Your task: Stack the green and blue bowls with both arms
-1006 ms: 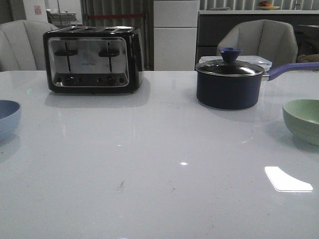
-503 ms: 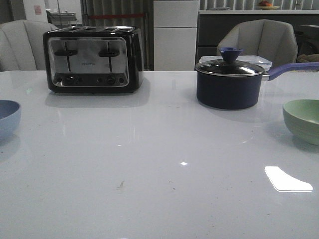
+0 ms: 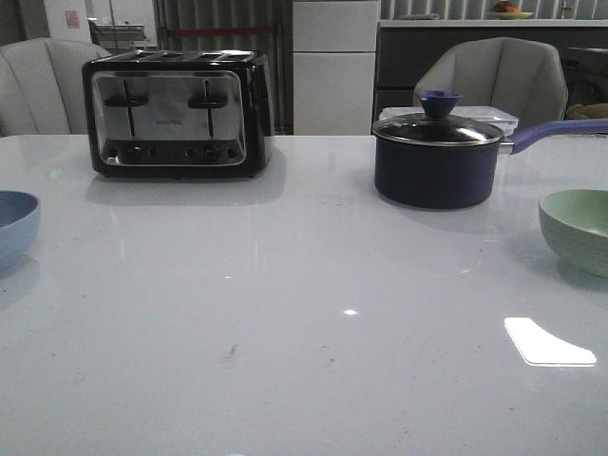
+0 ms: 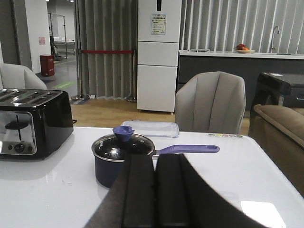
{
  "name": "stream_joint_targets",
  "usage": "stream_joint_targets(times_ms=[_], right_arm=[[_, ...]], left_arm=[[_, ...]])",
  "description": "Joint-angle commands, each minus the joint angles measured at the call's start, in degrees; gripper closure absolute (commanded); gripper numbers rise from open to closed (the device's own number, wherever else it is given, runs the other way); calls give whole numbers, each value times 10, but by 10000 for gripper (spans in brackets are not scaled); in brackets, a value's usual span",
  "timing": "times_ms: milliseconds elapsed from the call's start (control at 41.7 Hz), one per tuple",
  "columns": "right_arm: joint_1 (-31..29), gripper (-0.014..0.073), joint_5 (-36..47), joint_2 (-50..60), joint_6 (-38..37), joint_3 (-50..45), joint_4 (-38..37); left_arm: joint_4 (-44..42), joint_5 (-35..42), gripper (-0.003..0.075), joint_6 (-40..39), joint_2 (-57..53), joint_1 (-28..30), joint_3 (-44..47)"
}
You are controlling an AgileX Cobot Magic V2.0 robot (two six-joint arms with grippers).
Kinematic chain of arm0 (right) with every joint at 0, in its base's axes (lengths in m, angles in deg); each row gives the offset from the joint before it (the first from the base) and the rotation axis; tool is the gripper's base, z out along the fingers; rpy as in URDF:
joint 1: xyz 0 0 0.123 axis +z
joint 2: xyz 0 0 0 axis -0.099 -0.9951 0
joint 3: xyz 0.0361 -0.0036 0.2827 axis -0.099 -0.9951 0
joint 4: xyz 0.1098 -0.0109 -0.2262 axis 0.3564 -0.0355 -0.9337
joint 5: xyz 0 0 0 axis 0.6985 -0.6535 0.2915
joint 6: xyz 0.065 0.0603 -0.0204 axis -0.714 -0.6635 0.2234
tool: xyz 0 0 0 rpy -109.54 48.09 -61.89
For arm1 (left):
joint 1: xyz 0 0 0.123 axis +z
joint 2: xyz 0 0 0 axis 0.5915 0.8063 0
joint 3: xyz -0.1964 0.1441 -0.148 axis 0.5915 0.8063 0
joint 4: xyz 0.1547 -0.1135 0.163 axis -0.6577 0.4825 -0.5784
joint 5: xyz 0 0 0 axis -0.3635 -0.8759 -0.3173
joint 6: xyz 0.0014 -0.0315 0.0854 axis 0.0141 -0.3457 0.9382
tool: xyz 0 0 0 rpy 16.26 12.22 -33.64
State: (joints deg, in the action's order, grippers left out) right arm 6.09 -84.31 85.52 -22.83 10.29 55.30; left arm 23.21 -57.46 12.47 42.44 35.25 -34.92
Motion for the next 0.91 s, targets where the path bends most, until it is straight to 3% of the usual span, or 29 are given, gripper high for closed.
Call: stream_joint_targets(times_ms=[0, 192, 551, 887], right_arm=[[-2, 526, -6, -46, 0, 69, -8], [-2, 526, -95, -122, 0, 145, -8], [-2, 526, -212, -233, 0, 150, -8], [-2, 526, -267, -274, 0, 128, -8]], left_arm=[[5, -17, 627, -5, 47, -2, -77], [5, -122, 627, -5, 119, -2, -153], [5, -273, 627, -3, 202, -2, -157], [5, -304, 627, -3, 232, -2, -157]])
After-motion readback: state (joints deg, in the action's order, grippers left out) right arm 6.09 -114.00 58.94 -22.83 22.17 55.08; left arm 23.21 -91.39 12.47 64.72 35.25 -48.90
